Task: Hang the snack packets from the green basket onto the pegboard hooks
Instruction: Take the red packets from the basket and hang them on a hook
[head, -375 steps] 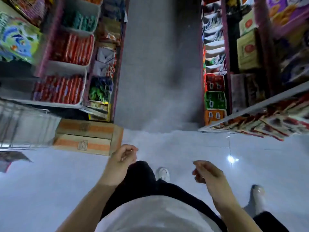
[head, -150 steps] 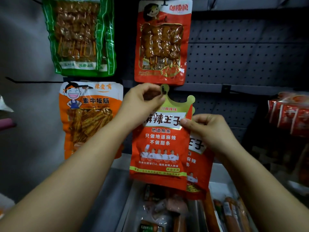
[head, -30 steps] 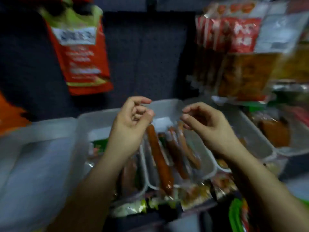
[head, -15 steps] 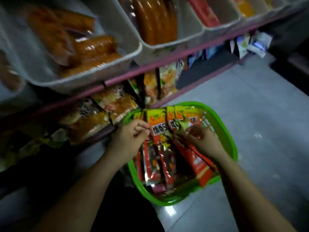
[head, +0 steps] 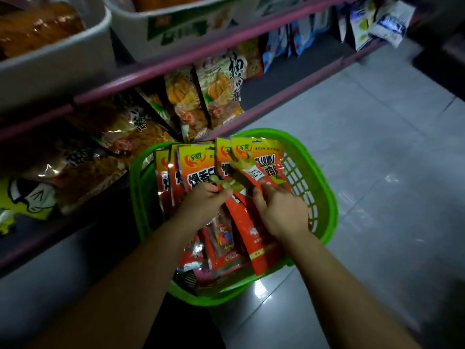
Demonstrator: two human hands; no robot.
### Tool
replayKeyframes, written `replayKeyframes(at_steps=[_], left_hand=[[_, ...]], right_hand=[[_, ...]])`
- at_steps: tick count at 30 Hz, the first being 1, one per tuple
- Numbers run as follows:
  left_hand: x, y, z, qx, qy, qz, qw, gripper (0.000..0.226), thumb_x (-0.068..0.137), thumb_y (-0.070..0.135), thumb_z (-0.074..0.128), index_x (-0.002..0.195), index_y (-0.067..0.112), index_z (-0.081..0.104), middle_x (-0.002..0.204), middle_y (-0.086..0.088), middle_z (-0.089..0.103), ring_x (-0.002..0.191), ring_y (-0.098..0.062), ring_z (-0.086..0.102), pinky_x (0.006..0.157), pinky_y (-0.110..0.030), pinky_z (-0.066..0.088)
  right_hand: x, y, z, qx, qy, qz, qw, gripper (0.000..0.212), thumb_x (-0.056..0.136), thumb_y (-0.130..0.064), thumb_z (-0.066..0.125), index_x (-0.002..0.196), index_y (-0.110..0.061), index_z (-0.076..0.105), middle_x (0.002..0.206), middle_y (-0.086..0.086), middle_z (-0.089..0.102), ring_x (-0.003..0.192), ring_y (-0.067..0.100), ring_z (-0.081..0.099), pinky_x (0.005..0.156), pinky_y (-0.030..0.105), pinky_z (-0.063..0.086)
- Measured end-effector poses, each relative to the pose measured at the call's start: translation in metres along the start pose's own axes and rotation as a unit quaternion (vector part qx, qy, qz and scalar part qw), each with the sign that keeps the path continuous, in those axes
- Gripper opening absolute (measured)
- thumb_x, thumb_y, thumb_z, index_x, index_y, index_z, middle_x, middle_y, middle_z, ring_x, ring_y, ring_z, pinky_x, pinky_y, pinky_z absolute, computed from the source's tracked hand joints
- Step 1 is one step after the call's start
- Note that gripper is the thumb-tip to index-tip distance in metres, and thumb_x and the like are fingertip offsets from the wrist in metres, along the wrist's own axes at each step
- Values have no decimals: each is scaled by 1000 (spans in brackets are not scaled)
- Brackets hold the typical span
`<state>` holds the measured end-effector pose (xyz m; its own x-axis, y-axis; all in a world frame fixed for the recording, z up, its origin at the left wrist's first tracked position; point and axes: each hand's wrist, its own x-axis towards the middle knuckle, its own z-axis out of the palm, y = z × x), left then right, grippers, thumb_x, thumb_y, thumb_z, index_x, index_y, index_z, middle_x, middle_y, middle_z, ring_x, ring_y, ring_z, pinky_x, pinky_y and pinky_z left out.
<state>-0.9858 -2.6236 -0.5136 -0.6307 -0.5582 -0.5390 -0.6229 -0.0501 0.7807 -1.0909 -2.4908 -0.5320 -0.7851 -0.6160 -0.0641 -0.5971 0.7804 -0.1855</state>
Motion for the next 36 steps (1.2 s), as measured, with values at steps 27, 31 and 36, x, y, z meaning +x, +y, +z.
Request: replayKeyframes(at_steps=[27, 31, 36], left_hand=[[-34, -3, -54, -276, 104, 123, 947, 21, 90, 29, 59, 89, 49, 65, 90, 17, 74, 80, -8, 72, 56, -21, 56], [-44, 8, -77, -320, 145, 125, 928, 9, 88, 28, 61, 96, 33, 61, 85, 10, 75, 74, -14, 73, 53, -24, 56], [-80, 26, -136, -326, 242, 190, 894, 11, 82, 36, 64, 92, 33, 69, 91, 8, 75, 81, -14, 73, 64, -27, 56]], right_hand=[[46, 32, 0, 395, -69, 226, 888, 29, 76, -34, 77, 81, -12, 59, 77, 9, 68, 67, 24, 64, 72, 41, 54], [51, 5, -49, 466, -40, 102, 878, 27, 86, -20, 68, 68, -19, 48, 65, 5, 61, 56, 21, 54, 63, 37, 46], [55, -60, -129, 481, 46, -15, 875, 17, 86, -34, 65, 73, -24, 65, 58, -12, 67, 50, 2, 58, 54, 22, 48]])
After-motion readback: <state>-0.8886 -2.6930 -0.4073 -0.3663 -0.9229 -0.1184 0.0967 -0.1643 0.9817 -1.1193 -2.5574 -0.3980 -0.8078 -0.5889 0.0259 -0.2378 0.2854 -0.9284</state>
